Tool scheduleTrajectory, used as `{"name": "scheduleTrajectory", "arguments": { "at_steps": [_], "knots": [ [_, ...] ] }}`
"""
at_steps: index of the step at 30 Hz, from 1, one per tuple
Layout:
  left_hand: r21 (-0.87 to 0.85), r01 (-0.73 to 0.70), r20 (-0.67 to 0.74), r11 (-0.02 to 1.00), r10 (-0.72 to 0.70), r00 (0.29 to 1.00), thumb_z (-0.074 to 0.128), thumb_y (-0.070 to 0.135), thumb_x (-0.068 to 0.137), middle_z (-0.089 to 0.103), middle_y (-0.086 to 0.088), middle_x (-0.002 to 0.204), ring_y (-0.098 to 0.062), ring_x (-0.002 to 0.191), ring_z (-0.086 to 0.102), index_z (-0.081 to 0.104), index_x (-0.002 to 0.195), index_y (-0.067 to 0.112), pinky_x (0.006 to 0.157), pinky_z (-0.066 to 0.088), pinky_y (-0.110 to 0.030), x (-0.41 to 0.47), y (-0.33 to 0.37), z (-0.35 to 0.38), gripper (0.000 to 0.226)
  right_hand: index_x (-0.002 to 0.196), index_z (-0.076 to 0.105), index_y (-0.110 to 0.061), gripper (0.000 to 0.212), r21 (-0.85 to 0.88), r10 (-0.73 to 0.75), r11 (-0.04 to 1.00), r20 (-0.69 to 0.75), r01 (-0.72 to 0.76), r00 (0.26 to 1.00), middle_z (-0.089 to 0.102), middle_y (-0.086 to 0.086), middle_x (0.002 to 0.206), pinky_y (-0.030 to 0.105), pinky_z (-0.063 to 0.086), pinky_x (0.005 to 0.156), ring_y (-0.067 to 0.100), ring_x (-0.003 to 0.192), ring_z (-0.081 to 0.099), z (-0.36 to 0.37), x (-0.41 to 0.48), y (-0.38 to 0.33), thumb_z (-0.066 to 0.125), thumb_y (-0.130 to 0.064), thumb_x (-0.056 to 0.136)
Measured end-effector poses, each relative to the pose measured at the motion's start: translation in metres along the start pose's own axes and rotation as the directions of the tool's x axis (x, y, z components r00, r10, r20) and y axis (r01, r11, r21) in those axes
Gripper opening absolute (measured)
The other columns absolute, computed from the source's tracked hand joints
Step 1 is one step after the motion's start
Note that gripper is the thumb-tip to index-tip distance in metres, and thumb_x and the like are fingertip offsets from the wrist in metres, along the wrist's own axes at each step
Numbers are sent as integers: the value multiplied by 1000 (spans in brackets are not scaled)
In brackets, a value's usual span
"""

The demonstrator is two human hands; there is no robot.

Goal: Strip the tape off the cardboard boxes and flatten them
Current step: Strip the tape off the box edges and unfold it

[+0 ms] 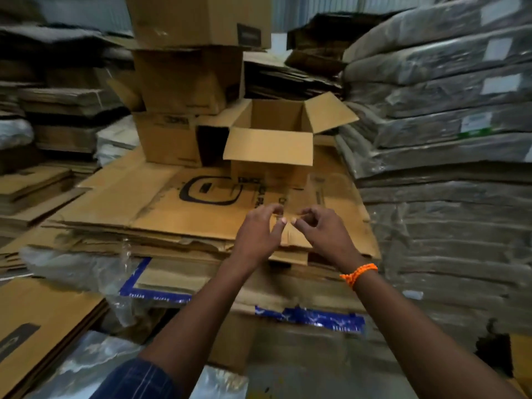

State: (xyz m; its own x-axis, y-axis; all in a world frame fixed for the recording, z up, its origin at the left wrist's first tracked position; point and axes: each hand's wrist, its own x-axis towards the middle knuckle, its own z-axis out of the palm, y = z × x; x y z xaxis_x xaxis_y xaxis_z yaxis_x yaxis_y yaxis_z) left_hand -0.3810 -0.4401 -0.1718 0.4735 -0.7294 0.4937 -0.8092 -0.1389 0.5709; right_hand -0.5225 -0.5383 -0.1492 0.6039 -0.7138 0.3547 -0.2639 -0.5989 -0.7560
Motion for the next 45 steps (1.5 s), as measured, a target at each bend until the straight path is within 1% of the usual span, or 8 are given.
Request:
{"name": "scheduleTrajectory", "arguments": {
  "at_steps": [8,14,18,23,28,33,40,45],
  "knots": [
    [137,40,-12,990,-39,999,54,39,102,52,11,139,-9,133,40,52,142,31,99,35,-24,69,2,-16,40,127,59,-6,87,547,462,714,102,-437,881,64,9,118,57,53,96,35,111,62,-16,178,-5,73,-71,72],
    [-27,297,-96,954,-299,950,55,55,98,60,10,133,-6,119,54,59,134,29,95,50,-29,89,-7,-32,45,118,65,-2,37,681,334,675,61,-284,941,71,16,115,37,59,78,22,92,68,0,240,10,74,-25,91],
    [-673,593,225,441,-642,733,63,79,70,70,-2,117,-23,107,68,64,119,24,93,57,-42,97,12,-25,73,96,66,-16,6,665,188,719,95,-203,978,73,4,103,41,58,89,19,95,70,4,175,5,69,-22,95],
    [-940,335,152,70,-792,591,68,39,95,74,-12,112,-33,102,71,61,127,13,78,61,-47,90,20,-19,42,103,71,-18,18,417,-11,897,359,-149,933,78,-1,89,41,62,82,14,81,75,-19,86,-24,69,-34,94],
    [-949,266,5,170,-833,553,73,11,89,75,-13,106,-28,93,73,61,123,4,68,62,-36,57,29,-59,36,91,72,-23,29,-163,-325,930,46,328,945,71,-9,81,39,60,67,8,75,66,-51,27,-53,66,-51,91],
    [-912,290,-80,289,-820,566,71,10,88,71,-12,108,-26,96,69,56,111,9,83,60,-40,-31,40,-118,28,157,24,-13,86,-720,-371,535,269,442,889,22,12,163,44,13,125,29,154,13,-42,-32,-88,70,-39,89],
    [-880,327,-75,343,-783,617,66,15,94,69,-9,110,-25,100,68,53,120,12,82,60,-39,-135,60,-174,30,105,66,-19,17,-768,-267,496,308,404,913,69,4,99,40,46,90,26,95,63,1,-104,-154,59,-28,93],
    [-859,106,-142,501,-431,891,39,64,98,69,-1,130,-18,121,65,57,131,32,96,56,-38,-207,59,-214,49,96,65,-17,7,-625,-430,679,86,385,899,70,3,87,43,55,81,26,82,67,-3,-164,-178,62,-23,93]
  ]
}}
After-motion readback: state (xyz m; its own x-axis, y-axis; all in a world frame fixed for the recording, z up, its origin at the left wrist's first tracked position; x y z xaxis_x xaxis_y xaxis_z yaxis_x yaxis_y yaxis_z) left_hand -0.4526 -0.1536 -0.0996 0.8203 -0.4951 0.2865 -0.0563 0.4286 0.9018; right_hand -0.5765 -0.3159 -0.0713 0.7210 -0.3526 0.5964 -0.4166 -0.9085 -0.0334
